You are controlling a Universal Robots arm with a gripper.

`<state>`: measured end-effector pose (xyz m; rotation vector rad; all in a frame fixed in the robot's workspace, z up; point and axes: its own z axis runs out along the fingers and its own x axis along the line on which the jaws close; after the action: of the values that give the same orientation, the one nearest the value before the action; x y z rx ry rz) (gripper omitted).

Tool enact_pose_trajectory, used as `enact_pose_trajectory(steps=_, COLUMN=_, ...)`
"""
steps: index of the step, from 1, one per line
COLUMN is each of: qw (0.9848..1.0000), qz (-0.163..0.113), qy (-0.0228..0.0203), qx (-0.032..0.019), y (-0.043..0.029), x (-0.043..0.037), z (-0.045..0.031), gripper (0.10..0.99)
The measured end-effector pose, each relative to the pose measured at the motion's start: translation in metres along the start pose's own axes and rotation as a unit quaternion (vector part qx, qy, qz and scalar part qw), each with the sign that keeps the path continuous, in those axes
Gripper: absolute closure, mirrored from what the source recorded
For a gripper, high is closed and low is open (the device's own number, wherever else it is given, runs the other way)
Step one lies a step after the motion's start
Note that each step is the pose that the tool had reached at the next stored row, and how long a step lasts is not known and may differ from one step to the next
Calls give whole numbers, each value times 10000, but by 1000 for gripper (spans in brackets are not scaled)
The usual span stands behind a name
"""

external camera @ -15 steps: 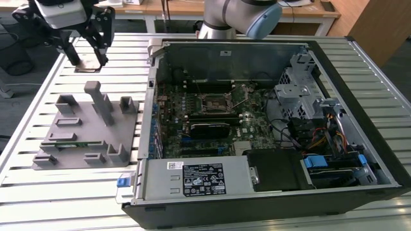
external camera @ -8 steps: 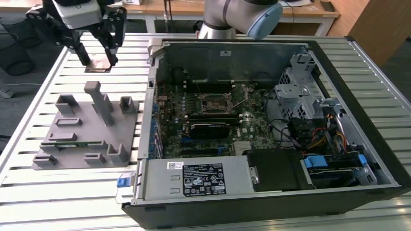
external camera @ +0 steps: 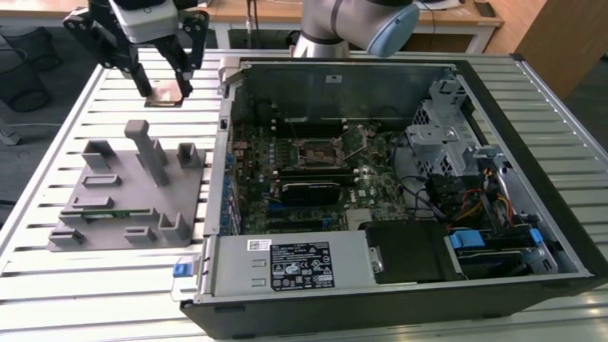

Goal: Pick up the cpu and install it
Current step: 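Pick up the cpu and move it towards the insertion slot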

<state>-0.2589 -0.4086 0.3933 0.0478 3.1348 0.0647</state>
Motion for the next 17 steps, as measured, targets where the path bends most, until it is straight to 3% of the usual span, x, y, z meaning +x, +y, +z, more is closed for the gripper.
enact_pose_trajectory(steps=17, qw=10000, qz=0, qy=15, qx=0, y=28, x=-494, z=8, gripper=557)
